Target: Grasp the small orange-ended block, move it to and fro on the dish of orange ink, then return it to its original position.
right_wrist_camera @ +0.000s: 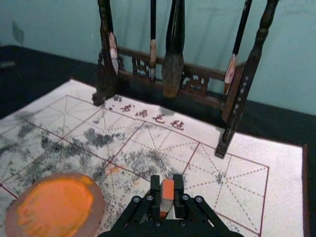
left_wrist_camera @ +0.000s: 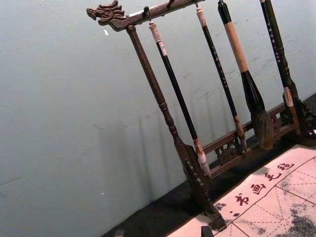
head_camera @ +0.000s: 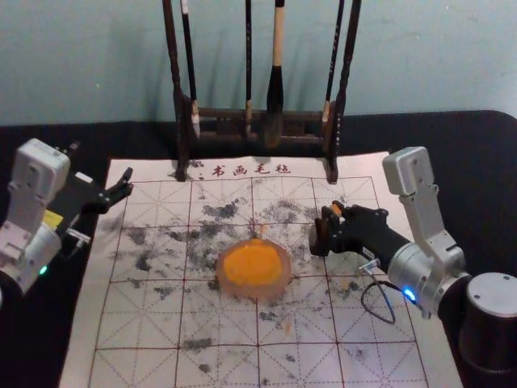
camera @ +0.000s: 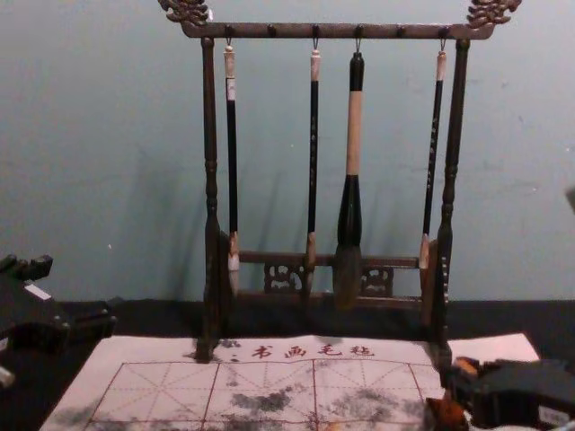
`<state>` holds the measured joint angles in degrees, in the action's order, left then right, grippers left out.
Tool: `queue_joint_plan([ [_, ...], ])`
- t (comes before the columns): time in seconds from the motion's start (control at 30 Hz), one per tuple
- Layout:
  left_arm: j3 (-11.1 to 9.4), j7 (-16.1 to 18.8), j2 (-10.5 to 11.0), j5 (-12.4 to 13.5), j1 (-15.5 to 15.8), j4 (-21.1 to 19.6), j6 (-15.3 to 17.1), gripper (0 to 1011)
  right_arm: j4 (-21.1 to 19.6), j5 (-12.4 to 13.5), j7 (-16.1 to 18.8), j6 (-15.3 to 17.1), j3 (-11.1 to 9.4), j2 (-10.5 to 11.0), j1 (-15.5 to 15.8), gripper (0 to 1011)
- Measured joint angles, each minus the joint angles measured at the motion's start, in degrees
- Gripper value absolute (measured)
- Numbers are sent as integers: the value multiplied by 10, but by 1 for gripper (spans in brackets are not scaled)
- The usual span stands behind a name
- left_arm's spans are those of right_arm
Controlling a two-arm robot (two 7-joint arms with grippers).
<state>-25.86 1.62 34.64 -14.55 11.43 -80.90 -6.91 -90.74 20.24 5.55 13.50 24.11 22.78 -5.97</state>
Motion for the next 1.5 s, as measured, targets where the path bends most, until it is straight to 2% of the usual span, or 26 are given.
queue_joint_plan([
  [0.17, 0, 0, 0, 0, 0, 0, 0, 1001, -10, 2, 14, -7, -11, 0, 4, 134],
  [0.47, 0, 0, 0, 0, 0, 0, 0, 1001, -52, 18, 50, -8, -45, 11, 17, 134],
  [0.6, 0, 0, 0, 0, 0, 0, 0, 1001, -62, 25, 76, -18, -58, 20, 17, 134],
  [0.77, 0, 0, 0, 0, 0, 0, 0, 1002, -49, 29, 140, -60, -63, 34, -4, 134],
  [0.83, 0, 0, 0, 0, 0, 0, 0, 1002, -34, 31, 172, -77, -57, 39, -19, 134],
  [0.93, 0, 0, 0, 0, 0, 0, 0, 1001, -18, 32, 196, -90, -47, 43, -35, 134],
  [1.07, 0, 0, 0, 0, 0, 0, 0, 1001, 11, 31, 238, -106, -23, 44, -68, 134],
  [1.17, 0, 0, 0, 0, 0, 0, 0, 1001, 22, 30, 256, -110, -9, 45, -83, 134],
  [1.27, 0, 0, 0, 0, 0, 0, 0, 1001, 41, 29, 285, -112, 15, 45, -107, 134],
  [1.5, 0, 0, 0, 0, 0, 0, 0, 1001, 73, 15, 311, -98, 57, 44, -148, 134],
])
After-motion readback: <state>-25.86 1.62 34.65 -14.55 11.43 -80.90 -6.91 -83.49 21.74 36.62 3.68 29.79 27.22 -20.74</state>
